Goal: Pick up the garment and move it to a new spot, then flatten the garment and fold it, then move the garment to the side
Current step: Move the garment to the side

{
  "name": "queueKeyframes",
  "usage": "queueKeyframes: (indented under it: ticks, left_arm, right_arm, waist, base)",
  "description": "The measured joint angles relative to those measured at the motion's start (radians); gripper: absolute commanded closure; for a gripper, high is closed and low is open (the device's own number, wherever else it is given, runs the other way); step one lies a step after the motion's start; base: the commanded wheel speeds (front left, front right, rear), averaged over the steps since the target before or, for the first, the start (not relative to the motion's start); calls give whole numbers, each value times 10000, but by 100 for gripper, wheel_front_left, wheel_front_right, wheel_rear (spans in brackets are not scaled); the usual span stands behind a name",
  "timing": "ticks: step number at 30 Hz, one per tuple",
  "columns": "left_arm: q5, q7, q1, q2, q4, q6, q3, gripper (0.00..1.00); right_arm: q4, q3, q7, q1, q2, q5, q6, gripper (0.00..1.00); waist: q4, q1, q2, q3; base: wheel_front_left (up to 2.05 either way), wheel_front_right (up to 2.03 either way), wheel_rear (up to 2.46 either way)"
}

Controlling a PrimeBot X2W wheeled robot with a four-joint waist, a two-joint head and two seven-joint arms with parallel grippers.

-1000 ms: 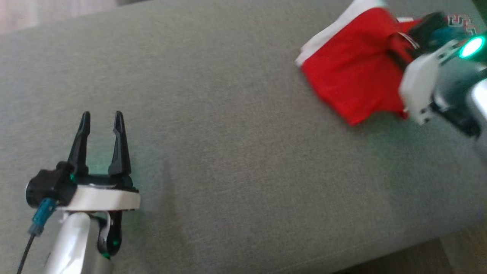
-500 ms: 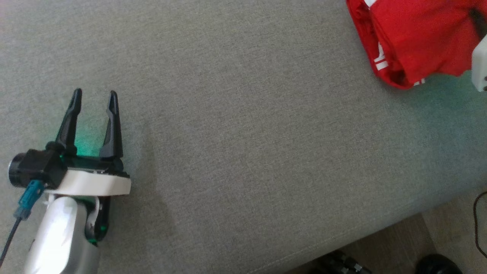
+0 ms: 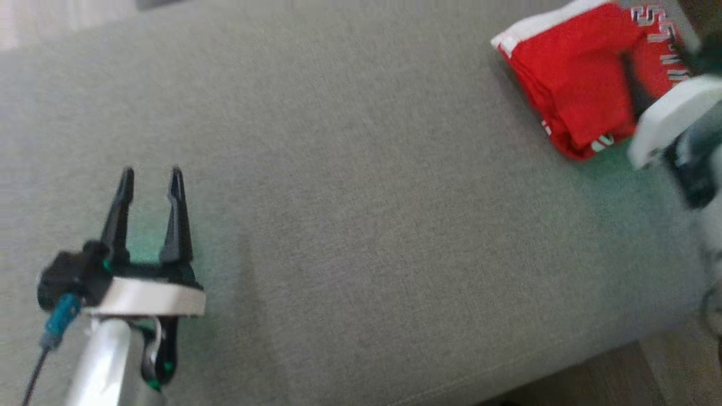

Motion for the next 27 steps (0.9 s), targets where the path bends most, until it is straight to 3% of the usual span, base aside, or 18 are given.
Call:
queueKeyframes:
  ticks: [9, 14, 20, 27]
  left_arm:
    - [-433, -261, 1265, -362, 550, 92, 307, 0]
    - [-435, -345, 1841, -376, 798, 176, 550, 0]
    - [-433, -347, 2189, -416, 1009, 169, 579, 0]
    - [-430, -347, 2423, -531, 1039, 159, 625, 0]
  right_arm:
    - [-2568, -360, -1714, 3524, 1544, 445, 0, 0]
    - [-3545, -585, -2265, 5310, 2295, -410, 0, 0]
    - [-4171, -1281, -2130, 5969, 2650, -949, 0, 0]
    - [-4577, -1818, -1710, 6423, 2809, -1312, 0, 0]
  waist:
    - [771, -2, 0, -1604]
    - [1425, -1, 1, -2360]
    - [1903, 0, 1, -2772]
    - [1971, 1, 0, -2955]
  base:
    - [0, 0, 0]
    - [0, 0, 0]
    - [0, 0, 0]
    - [0, 0, 0]
